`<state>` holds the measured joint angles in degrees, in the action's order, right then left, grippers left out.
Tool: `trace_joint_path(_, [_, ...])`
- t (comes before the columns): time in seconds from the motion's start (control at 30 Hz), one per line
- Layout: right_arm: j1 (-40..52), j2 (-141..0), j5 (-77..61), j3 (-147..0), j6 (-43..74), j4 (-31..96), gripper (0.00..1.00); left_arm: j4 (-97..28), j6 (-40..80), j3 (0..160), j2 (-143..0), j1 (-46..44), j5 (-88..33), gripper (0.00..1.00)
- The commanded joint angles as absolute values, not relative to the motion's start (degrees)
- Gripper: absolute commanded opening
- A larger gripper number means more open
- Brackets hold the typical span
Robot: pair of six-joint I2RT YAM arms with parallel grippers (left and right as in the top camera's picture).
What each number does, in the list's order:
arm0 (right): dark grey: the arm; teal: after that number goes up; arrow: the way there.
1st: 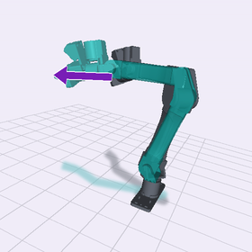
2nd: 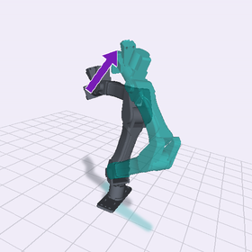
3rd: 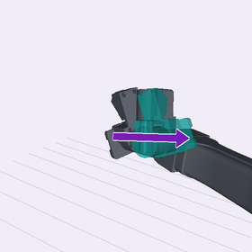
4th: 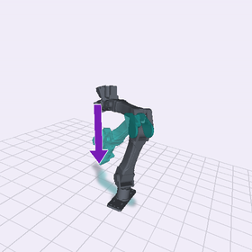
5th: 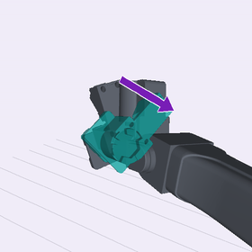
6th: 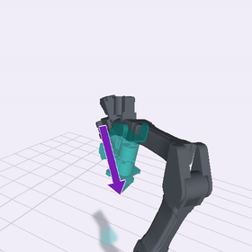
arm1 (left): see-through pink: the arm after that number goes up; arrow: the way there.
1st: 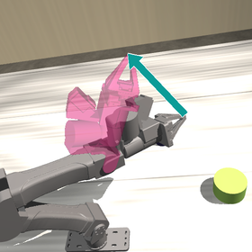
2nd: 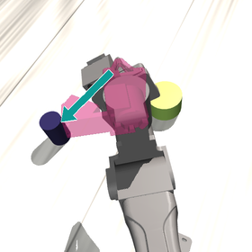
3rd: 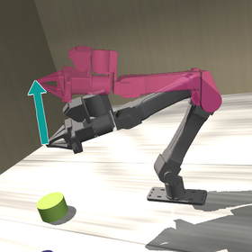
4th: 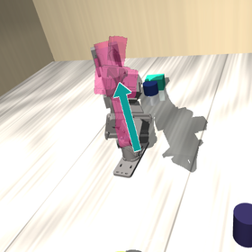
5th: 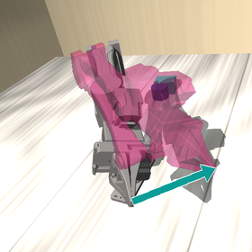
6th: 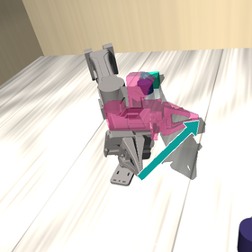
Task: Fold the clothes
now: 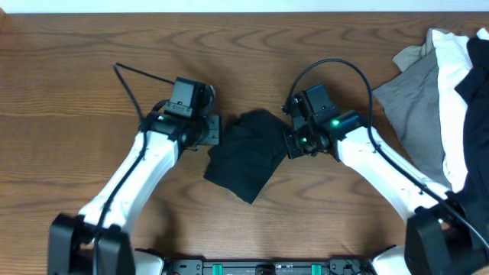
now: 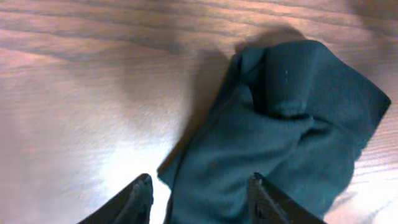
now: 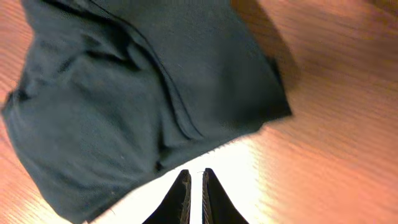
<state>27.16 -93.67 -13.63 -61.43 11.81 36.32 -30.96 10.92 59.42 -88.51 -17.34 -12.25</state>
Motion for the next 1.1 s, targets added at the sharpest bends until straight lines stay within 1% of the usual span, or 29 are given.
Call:
trace_joint_path(0.0, [28.0, -96.6, -20.4, -61.5, 10.4, 34.0, 0.06, -29.1, 7.9, 59.5, -93.2, -17.1, -16.1, 0.46])
trace_joint_path(0.13, [28.2, -99.8, -25.2, -61.5, 9.5, 30.2, 0.06, -26.2, 7.9, 59.5, -98.6, -17.1, -16.1, 0.44])
trace_joint_path(0.37, [28.1, -107.0, -25.2, -61.5, 9.1, 30.9, 0.06, -24.7, 8.0, 59.5, -105.9, -17.1, -16.0, 0.44])
trace_joint_path(0.5, [28.1, -109.9, -21.3, -61.5, 9.1, 33.7, 0.04, -24.7, 8.0, 59.5, -108.0, -17.1, -15.4, 0.43])
trace_joint_path(0.63, [27.7, -109.7, -15.4, -61.5, 9.1, 36.3, 0.04, -24.9, 8.7, 59.5, -108.2, -17.1, -12.3, 0.40])
trace_joint_path(0.77, [26.9, -109.7, -14.2, -61.5, 9.2, 36.9, 0.05, -25.5, 11.4, 59.5, -108.2, -17.1, -10.9, 0.40])
trace_joint_path(0.93, [25.4, -109.7, -10.7, -61.5, 9.2, 36.6, 0.06, -30.1, 12.9, 59.5, -108.1, -17.1, -11.6, 0.40])
trace_joint_path(1.03, [24.3, -109.7, -7.6, -61.5, 9.4, 36.5, 0.08, -33.8, 13.0, 59.5, -108.1, -17.1, -11.6, 0.35])
trace_joint_path(1.07, [23.9, -109.7, -6.8, -61.5, 9.4, 36.5, 0.09, -34.8, 13.0, 59.5, -108.0, -17.1, -11.6, 0.31])
